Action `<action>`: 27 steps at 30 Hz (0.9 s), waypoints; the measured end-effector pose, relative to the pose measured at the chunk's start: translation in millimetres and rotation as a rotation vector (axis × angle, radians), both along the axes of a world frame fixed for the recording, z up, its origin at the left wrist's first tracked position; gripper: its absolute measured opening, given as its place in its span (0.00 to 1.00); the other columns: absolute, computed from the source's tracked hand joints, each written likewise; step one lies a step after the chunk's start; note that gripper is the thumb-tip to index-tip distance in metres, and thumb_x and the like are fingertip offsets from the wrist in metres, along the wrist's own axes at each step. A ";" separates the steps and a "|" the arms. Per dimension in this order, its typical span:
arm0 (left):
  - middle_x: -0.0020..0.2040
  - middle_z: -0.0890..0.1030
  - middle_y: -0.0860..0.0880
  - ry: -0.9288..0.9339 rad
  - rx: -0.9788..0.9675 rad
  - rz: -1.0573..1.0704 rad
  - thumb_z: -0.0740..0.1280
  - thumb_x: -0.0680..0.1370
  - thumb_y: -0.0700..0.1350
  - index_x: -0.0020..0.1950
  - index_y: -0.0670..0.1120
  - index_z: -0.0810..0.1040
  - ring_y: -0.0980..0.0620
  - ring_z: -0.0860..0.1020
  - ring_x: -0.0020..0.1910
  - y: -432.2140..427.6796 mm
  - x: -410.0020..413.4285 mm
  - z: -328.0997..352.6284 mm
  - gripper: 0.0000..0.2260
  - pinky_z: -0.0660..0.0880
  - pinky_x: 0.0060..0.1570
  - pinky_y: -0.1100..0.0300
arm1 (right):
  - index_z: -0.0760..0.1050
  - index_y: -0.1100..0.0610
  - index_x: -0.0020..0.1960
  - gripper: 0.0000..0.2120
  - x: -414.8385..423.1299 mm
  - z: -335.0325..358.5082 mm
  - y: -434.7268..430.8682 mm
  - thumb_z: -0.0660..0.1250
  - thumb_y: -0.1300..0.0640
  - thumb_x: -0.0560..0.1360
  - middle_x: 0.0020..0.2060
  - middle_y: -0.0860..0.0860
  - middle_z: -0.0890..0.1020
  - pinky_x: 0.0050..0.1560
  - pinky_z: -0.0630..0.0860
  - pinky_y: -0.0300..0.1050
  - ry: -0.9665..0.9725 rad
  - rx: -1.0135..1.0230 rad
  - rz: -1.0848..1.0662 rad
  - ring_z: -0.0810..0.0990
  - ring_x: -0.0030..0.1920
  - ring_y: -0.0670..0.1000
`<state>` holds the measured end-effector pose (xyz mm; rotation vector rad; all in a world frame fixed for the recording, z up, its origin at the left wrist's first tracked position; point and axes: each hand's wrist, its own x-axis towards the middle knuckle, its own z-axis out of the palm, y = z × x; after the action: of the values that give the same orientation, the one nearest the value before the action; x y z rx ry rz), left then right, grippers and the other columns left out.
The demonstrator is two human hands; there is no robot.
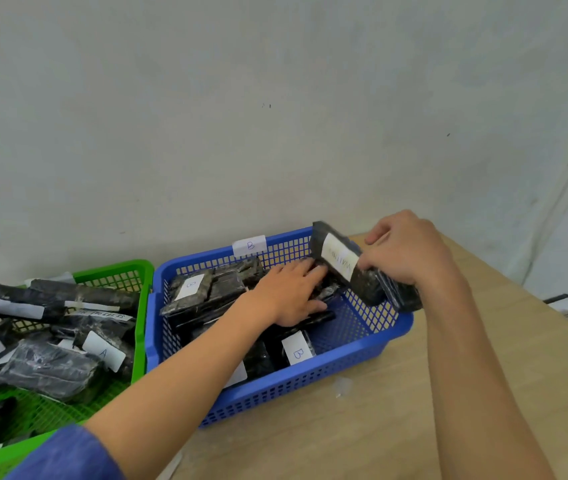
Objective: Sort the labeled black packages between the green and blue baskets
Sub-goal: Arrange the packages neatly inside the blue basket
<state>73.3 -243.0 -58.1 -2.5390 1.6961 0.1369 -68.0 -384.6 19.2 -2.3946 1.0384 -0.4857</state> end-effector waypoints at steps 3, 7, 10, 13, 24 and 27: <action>0.85 0.46 0.47 0.008 0.089 -0.069 0.57 0.85 0.56 0.83 0.57 0.43 0.43 0.49 0.83 -3.0 5.0 -0.6 0.31 0.55 0.78 0.41 | 0.83 0.48 0.43 0.13 -2.4 1.7 -3.8 0.80 0.51 0.60 0.43 0.48 0.86 0.55 0.81 0.53 -0.106 0.034 -0.025 0.84 0.49 0.54; 0.84 0.50 0.49 -0.077 0.118 -0.020 0.57 0.85 0.55 0.83 0.58 0.46 0.42 0.54 0.81 -4.4 -1.4 -0.8 0.30 0.58 0.75 0.39 | 0.83 0.48 0.43 0.10 3.3 1.1 3.8 0.78 0.52 0.61 0.42 0.47 0.86 0.53 0.81 0.50 -0.147 -0.033 -0.027 0.84 0.49 0.54; 0.84 0.54 0.47 -0.103 0.124 -0.002 0.58 0.84 0.56 0.83 0.57 0.49 0.41 0.55 0.81 -8.4 -7.7 -0.7 0.30 0.55 0.76 0.37 | 0.82 0.48 0.43 0.09 10.6 -1.8 12.8 0.75 0.52 0.63 0.44 0.48 0.86 0.47 0.78 0.46 -0.140 -0.119 -0.046 0.84 0.48 0.56; 0.83 0.56 0.47 -0.088 0.137 0.006 0.60 0.84 0.55 0.83 0.57 0.52 0.41 0.57 0.81 -14.0 -9.4 5.3 0.30 0.53 0.76 0.34 | 0.82 0.48 0.45 0.09 13.7 -6.9 19.2 0.73 0.53 0.65 0.45 0.51 0.85 0.44 0.73 0.45 -0.110 -0.187 -0.050 0.83 0.49 0.59; 0.56 0.84 0.43 0.241 -0.407 0.268 0.61 0.83 0.44 0.66 0.47 0.76 0.39 0.80 0.54 24.8 7.3 25.4 0.13 0.78 0.53 0.43 | 0.80 0.52 0.48 0.05 34.7 -29.3 52.9 0.72 0.56 0.72 0.42 0.52 0.82 0.39 0.69 0.45 0.085 -0.346 -0.014 0.82 0.46 0.59; 0.55 0.83 0.42 0.306 -0.476 0.247 0.58 0.84 0.43 0.78 0.53 0.65 0.39 0.80 0.52 30.5 4.2 23.7 0.21 0.77 0.53 0.43 | 0.80 0.51 0.51 0.10 36.3 -31.5 60.2 0.74 0.58 0.70 0.43 0.51 0.81 0.40 0.73 0.45 0.182 -0.236 0.110 0.79 0.43 0.57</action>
<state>77.5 -212.4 -34.4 -3.2254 1.6636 0.1608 -31.7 -324.5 -12.4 -2.7312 0.9633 -0.3747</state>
